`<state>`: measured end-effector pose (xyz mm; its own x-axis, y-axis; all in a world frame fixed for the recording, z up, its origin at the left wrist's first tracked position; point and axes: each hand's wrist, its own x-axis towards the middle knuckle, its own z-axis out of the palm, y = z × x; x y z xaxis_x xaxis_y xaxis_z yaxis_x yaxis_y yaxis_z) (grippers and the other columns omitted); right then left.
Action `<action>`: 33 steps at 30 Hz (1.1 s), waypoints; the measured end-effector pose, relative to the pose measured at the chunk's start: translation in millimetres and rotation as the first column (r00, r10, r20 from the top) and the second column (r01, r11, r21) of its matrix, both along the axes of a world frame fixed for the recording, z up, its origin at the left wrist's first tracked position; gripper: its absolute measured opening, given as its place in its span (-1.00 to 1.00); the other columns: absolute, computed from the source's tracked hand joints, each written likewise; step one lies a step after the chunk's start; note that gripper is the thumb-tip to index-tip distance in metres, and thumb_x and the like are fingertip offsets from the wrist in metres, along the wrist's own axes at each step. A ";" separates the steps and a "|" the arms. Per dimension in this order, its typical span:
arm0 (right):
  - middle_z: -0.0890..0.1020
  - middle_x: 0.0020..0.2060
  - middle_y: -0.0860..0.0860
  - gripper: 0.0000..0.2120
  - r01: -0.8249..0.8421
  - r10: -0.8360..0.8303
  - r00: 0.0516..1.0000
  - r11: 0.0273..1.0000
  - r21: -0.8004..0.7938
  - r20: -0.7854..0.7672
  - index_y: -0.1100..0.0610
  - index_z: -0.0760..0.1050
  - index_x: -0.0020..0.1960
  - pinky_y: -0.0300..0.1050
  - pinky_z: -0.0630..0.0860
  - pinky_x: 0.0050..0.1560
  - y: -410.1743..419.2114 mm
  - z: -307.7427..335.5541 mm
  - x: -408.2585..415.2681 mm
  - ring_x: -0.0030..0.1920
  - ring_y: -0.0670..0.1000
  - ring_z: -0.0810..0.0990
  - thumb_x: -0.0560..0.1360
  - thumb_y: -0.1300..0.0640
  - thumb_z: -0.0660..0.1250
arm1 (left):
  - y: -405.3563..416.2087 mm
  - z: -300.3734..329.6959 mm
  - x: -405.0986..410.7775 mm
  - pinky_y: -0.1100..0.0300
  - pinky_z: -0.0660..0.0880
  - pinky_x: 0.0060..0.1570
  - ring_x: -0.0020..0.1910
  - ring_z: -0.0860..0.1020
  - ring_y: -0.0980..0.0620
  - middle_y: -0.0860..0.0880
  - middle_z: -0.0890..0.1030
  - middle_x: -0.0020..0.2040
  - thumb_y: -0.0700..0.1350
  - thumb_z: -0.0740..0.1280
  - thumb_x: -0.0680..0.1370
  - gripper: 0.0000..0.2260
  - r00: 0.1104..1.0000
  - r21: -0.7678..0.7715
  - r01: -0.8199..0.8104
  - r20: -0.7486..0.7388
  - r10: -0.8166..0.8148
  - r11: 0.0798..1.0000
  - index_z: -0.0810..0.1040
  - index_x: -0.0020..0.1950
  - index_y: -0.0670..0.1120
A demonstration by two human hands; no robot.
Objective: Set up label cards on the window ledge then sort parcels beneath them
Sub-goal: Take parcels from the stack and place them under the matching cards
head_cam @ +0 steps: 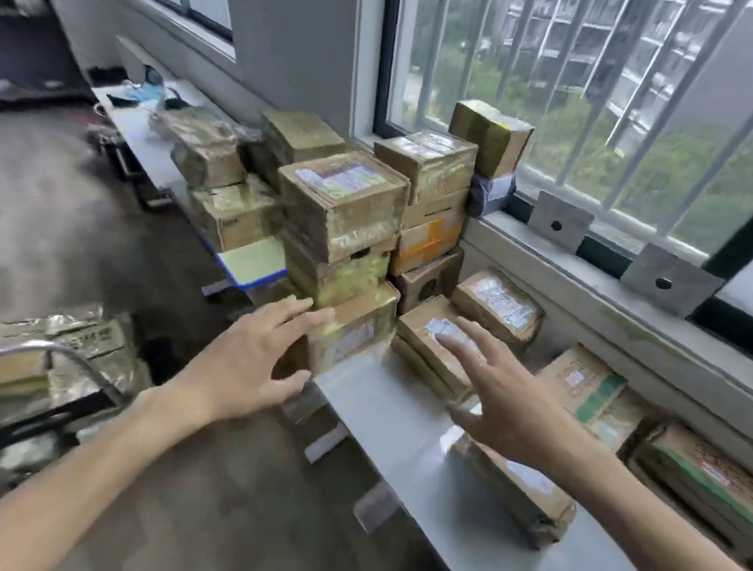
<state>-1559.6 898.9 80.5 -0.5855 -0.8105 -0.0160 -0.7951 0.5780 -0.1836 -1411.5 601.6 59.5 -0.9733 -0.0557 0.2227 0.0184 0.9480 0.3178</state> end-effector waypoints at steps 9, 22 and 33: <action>-0.10 0.60 -0.09 -0.24 -0.133 0.133 0.990 0.991 0.015 -0.049 -0.18 -0.05 0.61 -0.10 0.15 0.52 -108.8 24.2 31.3 0.60 -0.02 0.00 0.57 -0.17 0.31 | -94.5 17.2 78.9 -0.01 0.27 0.46 0.53 0.22 0.04 0.05 0.33 0.51 0.01 0.44 0.50 -0.32 0.984 0.012 -0.173 -0.052 0.173 0.985 0.23 0.56 0.19; -0.13 0.61 -0.04 -0.22 -0.099 0.099 0.995 0.995 -0.023 -0.010 -0.16 -0.05 0.61 -0.02 0.15 0.53 -178.8 3.8 -28.6 0.61 0.04 -0.05 0.56 -0.17 0.33 | -162.1 22.0 8.8 0.22 0.13 0.44 0.52 0.19 0.13 0.10 0.29 0.52 0.05 0.39 0.52 -0.33 0.999 -0.071 -0.045 0.023 0.047 0.996 0.14 0.54 0.28; -0.32 0.59 0.00 -0.09 -0.023 0.024 0.999 0.998 -0.051 0.034 -0.28 -0.31 0.57 -0.04 0.29 0.48 -232.4 -3.9 -86.0 0.61 0.12 -0.01 0.55 -0.15 0.34 | -226.8 30.5 -86.7 0.29 0.12 0.45 0.51 0.19 0.17 0.16 0.22 0.54 0.09 0.39 0.53 -0.33 0.997 -0.090 0.050 0.069 -0.043 0.995 0.13 0.55 0.30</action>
